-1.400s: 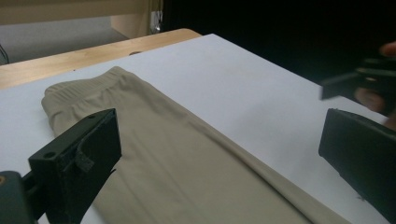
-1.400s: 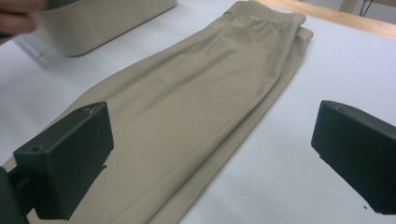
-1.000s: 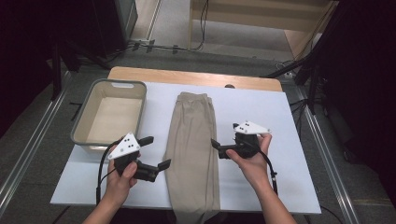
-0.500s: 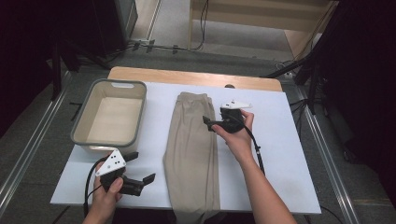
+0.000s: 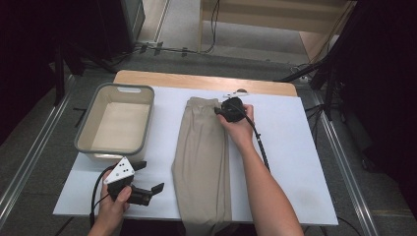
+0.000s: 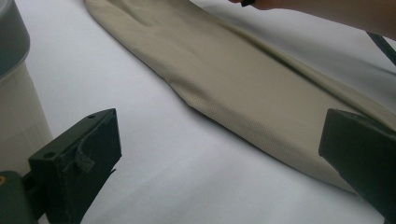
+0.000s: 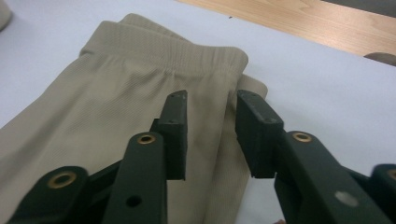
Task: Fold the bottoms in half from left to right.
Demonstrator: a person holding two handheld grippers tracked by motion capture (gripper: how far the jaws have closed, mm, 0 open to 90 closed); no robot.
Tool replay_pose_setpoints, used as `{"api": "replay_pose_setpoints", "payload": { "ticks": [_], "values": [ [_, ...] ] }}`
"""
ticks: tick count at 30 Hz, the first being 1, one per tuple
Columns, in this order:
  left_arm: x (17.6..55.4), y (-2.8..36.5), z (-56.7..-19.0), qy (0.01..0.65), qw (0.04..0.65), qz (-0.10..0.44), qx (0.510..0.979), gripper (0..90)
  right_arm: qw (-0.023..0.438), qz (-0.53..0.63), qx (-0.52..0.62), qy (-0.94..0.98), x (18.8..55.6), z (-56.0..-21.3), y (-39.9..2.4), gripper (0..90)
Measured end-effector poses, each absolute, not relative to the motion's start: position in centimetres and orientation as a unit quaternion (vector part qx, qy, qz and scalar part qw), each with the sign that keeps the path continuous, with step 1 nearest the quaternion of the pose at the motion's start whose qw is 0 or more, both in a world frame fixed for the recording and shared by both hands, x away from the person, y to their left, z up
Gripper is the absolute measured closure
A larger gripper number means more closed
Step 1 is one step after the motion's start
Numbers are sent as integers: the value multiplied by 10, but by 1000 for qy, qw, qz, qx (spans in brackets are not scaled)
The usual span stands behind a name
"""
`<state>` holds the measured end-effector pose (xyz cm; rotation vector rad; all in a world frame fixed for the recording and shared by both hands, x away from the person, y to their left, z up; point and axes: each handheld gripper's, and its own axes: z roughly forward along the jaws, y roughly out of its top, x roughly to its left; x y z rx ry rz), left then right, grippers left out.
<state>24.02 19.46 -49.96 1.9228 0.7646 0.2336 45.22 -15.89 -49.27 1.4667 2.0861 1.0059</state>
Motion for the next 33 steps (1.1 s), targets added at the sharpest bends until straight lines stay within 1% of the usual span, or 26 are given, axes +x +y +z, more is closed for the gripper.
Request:
{"api": "replay_pose_setpoints", "payload": {
  "ticks": [2,5,8,9,11,12,14,16,18,24,26,30,31,32,33],
  "values": [
    [240,193,-501,315,501,98,800,0,207,353,531,742,460,-494,-158,654],
    [239,192,-501,310,501,99,802,0,198,356,544,733,470,-496,-158,657],
    [240,193,-501,312,502,95,801,0,193,356,553,728,478,-497,-159,684],
    [240,194,-501,312,503,95,801,0,193,353,556,727,480,-498,-159,708],
    [240,194,-501,313,504,93,800,0,177,361,555,728,482,-499,-159,759],
    [240,194,-501,312,503,93,800,0,181,357,552,732,482,-499,-159,783],
    [240,194,-501,313,504,92,800,0,178,353,549,736,482,-500,-159,868],
    [241,194,-502,314,506,92,798,0,178,354,544,740,482,-498,-161,886],
    [241,194,-501,315,507,91,797,0,179,364,540,738,481,-495,-162,887],
    [241,194,-501,315,507,91,797,0,211,361,537,733,481,-483,-169,889],
    [241,194,-501,315,507,91,797,0,218,352,541,732,483,-485,-174,889],
    [241,194,-502,315,506,91,798,0,218,331,545,739,487,-496,-176,887],
    [241,194,-502,315,506,91,798,0,211,331,552,736,488,-500,-177,882],
    [241,193,-502,315,506,91,798,0,206,331,557,733,488,-502,-177,798],
    [241,193,-502,316,505,91,798,0,208,329,563,729,489,-503,-176,670]
  ]
}}
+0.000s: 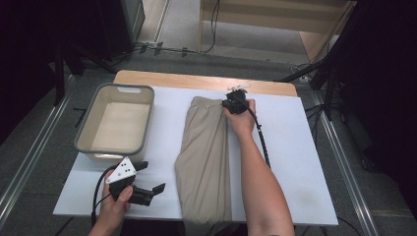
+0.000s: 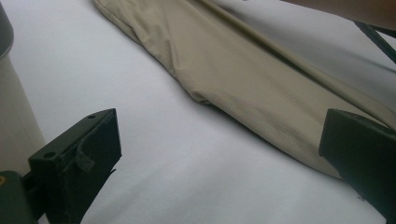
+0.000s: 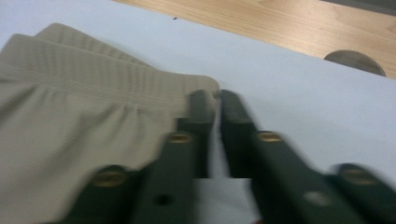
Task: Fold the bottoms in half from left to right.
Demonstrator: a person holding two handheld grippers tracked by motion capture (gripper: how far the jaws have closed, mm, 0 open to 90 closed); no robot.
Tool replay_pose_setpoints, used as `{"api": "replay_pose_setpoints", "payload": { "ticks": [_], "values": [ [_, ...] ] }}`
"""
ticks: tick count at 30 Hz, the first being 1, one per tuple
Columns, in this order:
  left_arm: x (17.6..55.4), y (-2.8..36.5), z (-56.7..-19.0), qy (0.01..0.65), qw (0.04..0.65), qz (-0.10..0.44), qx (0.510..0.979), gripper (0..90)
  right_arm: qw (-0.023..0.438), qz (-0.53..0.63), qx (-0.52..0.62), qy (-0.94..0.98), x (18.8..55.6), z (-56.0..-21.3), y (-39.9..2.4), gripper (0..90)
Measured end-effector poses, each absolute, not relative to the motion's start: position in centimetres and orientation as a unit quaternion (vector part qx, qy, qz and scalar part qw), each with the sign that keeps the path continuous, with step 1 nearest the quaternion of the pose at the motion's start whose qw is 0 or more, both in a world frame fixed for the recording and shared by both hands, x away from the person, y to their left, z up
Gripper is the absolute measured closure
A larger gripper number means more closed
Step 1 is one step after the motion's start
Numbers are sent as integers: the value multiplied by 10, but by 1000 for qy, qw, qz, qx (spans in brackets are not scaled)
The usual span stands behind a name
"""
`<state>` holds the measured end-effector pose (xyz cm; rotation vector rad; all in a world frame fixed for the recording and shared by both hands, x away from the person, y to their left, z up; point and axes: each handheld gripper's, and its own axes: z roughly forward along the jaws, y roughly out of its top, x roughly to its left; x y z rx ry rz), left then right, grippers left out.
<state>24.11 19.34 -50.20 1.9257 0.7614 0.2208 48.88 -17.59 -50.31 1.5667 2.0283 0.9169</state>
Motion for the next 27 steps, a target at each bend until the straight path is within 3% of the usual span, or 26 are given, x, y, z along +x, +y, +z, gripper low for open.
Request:
{"api": "replay_pose_setpoints", "payload": {
  "ticks": [3,6,10,14,27],
  "values": [
    [241,194,-502,316,505,91,798,0,191,345,567,723,485,-500,-176,467],
    [240,193,-502,315,503,92,799,0,188,361,560,721,474,-492,-178,381],
    [240,193,-502,316,503,94,799,0,193,377,542,726,448,-482,-181,376],
    [239,192,-502,317,503,98,798,0,195,387,526,732,424,-477,-185,392],
    [226,184,-497,312,504,104,799,0,156,432,456,763,291,-463,-188,681]
  ]
}}
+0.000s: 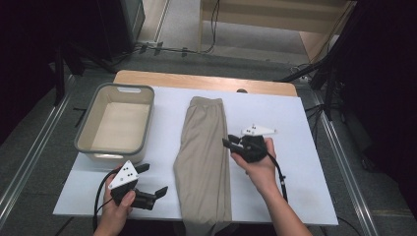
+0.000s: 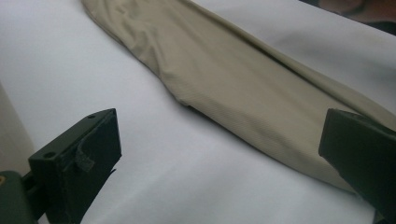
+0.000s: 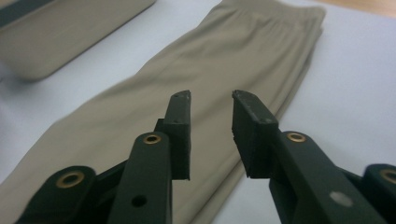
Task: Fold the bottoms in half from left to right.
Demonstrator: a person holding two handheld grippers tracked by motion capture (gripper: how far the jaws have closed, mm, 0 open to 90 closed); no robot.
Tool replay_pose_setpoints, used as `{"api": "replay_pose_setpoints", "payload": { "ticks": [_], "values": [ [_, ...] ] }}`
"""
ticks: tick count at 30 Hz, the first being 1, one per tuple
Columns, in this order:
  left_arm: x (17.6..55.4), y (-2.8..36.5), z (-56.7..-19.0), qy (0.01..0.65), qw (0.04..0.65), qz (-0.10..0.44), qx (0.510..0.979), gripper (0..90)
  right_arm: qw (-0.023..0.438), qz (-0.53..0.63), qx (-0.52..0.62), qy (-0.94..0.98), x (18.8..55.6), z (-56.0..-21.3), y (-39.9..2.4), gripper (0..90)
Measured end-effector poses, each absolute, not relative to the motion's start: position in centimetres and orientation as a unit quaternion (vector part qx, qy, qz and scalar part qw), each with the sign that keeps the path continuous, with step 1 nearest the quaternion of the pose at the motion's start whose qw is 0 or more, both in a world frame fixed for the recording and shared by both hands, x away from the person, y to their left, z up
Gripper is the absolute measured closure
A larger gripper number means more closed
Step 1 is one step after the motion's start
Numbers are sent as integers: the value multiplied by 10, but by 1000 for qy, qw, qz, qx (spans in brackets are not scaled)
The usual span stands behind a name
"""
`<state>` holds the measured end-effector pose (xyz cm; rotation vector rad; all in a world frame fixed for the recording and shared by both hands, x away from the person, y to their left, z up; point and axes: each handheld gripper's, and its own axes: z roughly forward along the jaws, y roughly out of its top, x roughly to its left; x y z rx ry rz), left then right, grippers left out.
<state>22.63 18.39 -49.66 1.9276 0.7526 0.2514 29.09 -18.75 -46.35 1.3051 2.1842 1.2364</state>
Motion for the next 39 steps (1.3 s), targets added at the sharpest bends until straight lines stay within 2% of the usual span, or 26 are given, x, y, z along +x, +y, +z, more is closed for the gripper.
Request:
{"api": "replay_pose_setpoints", "payload": {
  "ticks": [6,12,14,18,23,26,30,39],
  "values": [
    [216,175,-493,308,513,95,795,0,159,424,425,784,225,-475,-178,765],
    [200,160,-493,292,522,75,798,0,140,436,414,787,182,-489,-179,879],
    [195,154,-494,291,519,73,801,3,133,431,407,794,171,-494,-177,881],
    [185,142,-496,291,514,70,804,208,124,422,397,806,153,-501,-170,882],
    [174,127,-500,270,501,40,822,633,119,412,382,819,139,-507,-158,882],
    [172,119,-505,268,482,32,834,794,118,412,381,820,135,-509,-151,883],
    [175,116,-511,279,462,26,841,899,127,399,366,831,130,-513,-137,883],
    [181,119,-517,285,427,27,858,900,138,379,372,836,126,-520,-138,883]
  ]
}}
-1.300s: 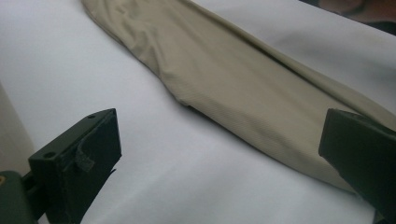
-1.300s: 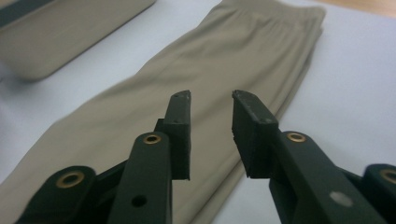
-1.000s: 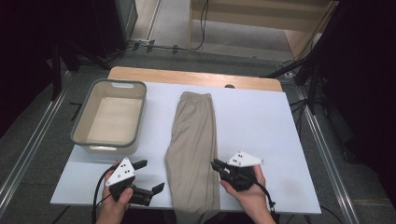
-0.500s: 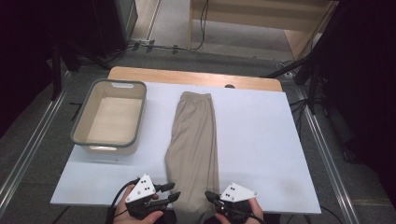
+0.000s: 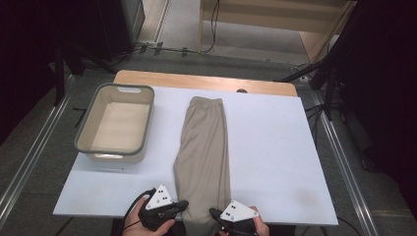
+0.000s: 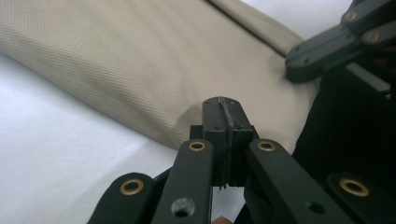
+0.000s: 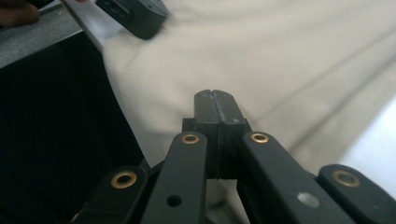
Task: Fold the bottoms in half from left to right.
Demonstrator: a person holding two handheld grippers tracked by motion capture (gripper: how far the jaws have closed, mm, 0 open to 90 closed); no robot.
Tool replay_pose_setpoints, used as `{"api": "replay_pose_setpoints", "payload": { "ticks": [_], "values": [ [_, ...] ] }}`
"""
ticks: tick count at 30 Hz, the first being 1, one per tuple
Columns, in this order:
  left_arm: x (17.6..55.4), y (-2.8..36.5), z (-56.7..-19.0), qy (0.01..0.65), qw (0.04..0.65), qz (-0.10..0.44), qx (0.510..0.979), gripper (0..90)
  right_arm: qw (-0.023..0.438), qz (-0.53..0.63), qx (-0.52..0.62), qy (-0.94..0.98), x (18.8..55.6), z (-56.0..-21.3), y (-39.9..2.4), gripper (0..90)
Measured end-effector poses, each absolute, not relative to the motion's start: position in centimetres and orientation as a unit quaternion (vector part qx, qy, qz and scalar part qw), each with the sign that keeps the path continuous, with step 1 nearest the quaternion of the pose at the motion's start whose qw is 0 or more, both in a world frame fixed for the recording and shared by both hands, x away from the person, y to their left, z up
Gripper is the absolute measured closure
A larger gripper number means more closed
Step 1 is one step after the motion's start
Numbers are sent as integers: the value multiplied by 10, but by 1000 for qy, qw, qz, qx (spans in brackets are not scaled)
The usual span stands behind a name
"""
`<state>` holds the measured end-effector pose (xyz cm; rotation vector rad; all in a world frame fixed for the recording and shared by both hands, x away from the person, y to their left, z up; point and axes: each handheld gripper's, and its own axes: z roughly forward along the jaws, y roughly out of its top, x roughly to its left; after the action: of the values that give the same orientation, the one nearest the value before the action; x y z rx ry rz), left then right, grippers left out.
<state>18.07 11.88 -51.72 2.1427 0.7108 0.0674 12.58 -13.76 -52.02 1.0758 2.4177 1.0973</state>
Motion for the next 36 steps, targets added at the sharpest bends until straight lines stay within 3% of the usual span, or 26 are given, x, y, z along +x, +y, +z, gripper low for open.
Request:
{"api": "replay_pose_setpoints", "payload": {
  "ticks": [18,21,24,27,31,33,36],
  "values": [
    [183,121,-518,291,432,9,854,899,150,360,423,818,114,-521,-185,883],
    [183,123,-516,286,436,8,853,846,146,372,428,811,115,-520,-191,882],
    [185,131,-512,294,449,13,844,784,146,390,428,802,115,-516,-193,789],
    [186,136,-510,297,458,10,838,777,143,405,430,794,116,-514,-190,742],
    [182,129,-511,280,451,4,848,861,144,395,435,796,118,-517,-180,664],
    [180,124,-513,274,436,5,857,873,143,386,448,794,120,-520,-177,610],
    [180,121,-516,272,429,9,862,879,144,376,447,798,120,-522,-173,602]
  ]
}}
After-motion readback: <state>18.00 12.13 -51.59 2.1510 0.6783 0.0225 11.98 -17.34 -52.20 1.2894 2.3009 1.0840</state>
